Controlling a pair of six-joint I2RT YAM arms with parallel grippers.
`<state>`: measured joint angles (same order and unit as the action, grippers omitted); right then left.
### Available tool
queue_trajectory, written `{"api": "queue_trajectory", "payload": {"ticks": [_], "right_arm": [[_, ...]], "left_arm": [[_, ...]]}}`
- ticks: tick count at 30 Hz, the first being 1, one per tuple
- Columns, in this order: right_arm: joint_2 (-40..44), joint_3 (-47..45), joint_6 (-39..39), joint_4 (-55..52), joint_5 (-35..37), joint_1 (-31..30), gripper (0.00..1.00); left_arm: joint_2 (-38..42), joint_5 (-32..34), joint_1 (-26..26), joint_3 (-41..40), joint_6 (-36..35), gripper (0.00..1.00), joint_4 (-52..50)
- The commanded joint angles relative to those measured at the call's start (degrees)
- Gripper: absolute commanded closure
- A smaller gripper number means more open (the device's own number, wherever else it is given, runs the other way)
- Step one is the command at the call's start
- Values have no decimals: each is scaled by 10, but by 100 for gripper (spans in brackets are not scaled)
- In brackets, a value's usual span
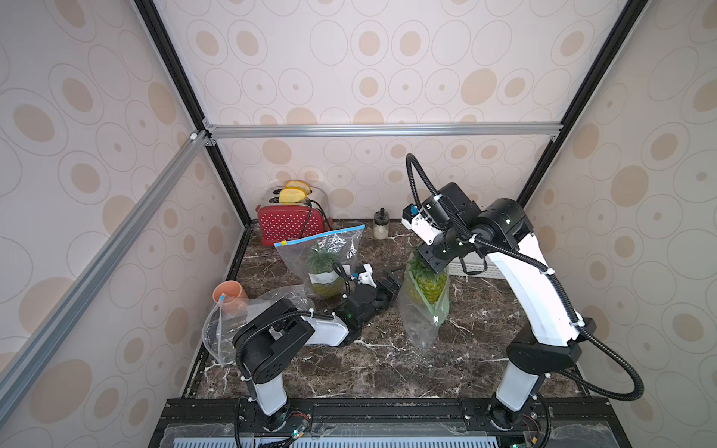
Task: Open the zip-top bag and take out the pineapple
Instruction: Pick up the pineapple from the zipper food storage bag.
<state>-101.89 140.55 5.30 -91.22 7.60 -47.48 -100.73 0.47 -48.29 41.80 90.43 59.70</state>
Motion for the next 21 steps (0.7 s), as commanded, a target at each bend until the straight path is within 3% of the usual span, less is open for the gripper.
{"api": "queue_trajectory", "payload": {"ticks": [1, 5, 8, 11, 16, 21], "right_arm": [[25, 45, -13, -1, 10, 8, 100], [25, 48, -16, -9, 15, 31, 100], [37, 27, -18, 6, 6, 48, 100], [42, 22, -18, 12, -1, 59, 100], [38, 23, -18, 14, -11, 64, 100], [35, 24, -18, 14, -13, 64, 100]], "left_arm": [[2, -12, -8, 8, -1, 1, -7], [36, -37, -13, -18, -46, 1, -39], [119, -56, -33, 4, -158, 1, -248], [198, -22, -67, 45, -285, 1, -459], [240, -32, -81, 40, -344, 1, -511], [163, -32, -123, 111, -398, 1, -540]]}}
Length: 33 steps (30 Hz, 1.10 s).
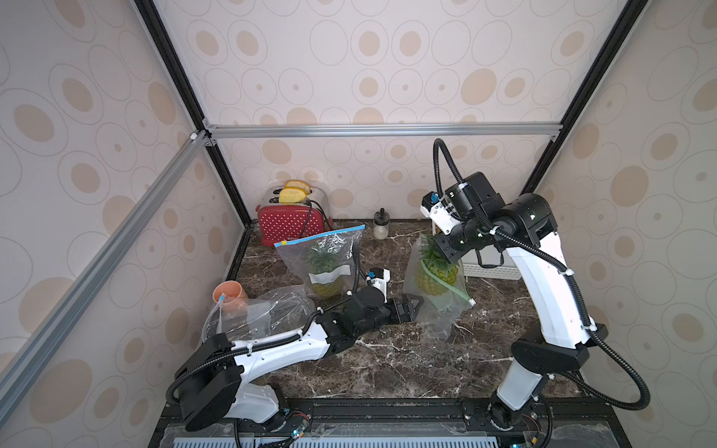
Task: Open the zip-top bag and take out the pineapple
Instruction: Pick up the pineapple from the zipper food storage bag.
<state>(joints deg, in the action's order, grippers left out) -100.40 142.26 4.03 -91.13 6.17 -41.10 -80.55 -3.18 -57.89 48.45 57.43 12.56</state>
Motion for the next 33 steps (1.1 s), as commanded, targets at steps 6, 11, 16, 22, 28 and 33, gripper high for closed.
{"api": "queue_trajectory", "payload": {"ticks": [6, 11, 16, 22, 28, 33], "right_arm": [[22, 0, -4, 14, -7, 1, 100], [26, 18, 2, 19, -36, 1, 100], [26, 33, 8, 14, -55, 1, 100], [27, 16, 8, 18, -54, 1, 100], [28, 13, 7, 24, -58, 1, 100], [32, 14, 7, 25, -54, 1, 100]], "left_arm": [[-71, 105, -58, 96, -115, 1, -115], [-62, 173, -75, 97, -128, 1, -120], [-90, 187, -75, 107, -116, 1, -99], [-130, 202, -75, 109, -105, 15, -45], [-142, 252, -76, 116, -111, 92, -36], [-156, 296, -75, 135, -100, 100, -71]]}}
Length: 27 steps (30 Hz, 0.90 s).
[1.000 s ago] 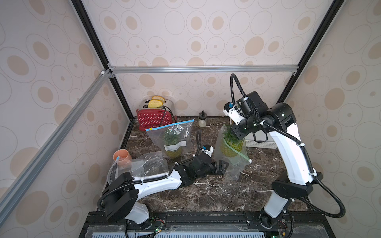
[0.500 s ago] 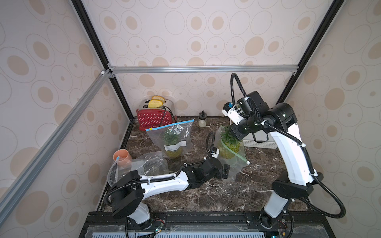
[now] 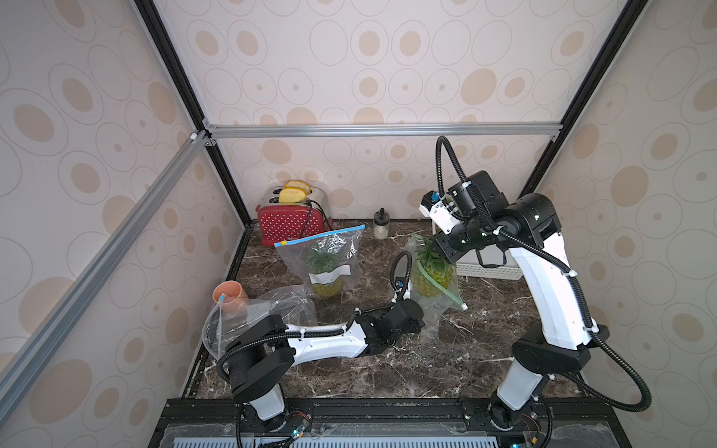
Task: Open the zip-top bag and take out the pineapple
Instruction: Pick up the pineapple from the zipper food storage bag.
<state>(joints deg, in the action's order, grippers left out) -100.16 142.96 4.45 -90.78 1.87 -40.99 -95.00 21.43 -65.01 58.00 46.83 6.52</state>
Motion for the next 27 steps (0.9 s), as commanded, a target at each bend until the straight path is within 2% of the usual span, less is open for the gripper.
{"api": "queue_trajectory", "payload": {"ticks": [1, 8, 10, 18, 27], "right_arm": [[31, 7, 4, 21, -10, 0, 100], [28, 53, 0, 1, 0, -1, 100], [29, 65, 0, -4, 3, 1, 100], [48, 63, 0, 1, 3, 3, 100], [85, 46, -2, 31, -9, 14, 100]], "left_arm": [[-18, 52, -4, 47, 11, 100, -28], [-54, 94, 9, 103, 83, 100, -211], [-58, 88, 22, 102, 98, 100, -234], [-66, 64, 62, 87, 122, 100, -251], [-101, 17, 88, 92, 122, 100, -223]]}}
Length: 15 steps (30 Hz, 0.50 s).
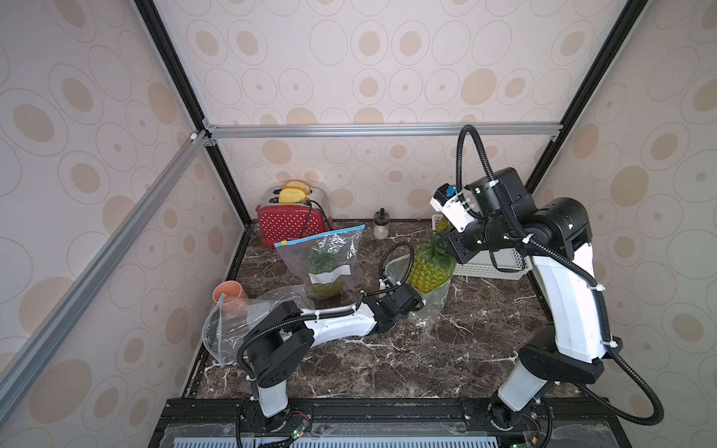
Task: Open the zip-top bag and take out the pineapple
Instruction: Pick up the pineapple from the zipper food storage bag.
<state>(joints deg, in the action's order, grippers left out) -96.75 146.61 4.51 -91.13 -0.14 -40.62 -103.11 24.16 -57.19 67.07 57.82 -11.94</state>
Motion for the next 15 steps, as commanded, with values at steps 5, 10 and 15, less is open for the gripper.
{"api": "queue_trajectory", "payload": {"ticks": [5, 10, 15], "right_arm": [[65, -46, 5, 77, -14, 16, 100], [53, -66, 14, 116, -48, 15, 100], [40, -72, 27, 153, -81, 15, 100]], "left_arm": [[10, -4, 8, -10, 4, 100, -25], [24, 39, -15, 30, -21, 100, -80], [9, 71, -34, 81, -35, 100, -135]]}}
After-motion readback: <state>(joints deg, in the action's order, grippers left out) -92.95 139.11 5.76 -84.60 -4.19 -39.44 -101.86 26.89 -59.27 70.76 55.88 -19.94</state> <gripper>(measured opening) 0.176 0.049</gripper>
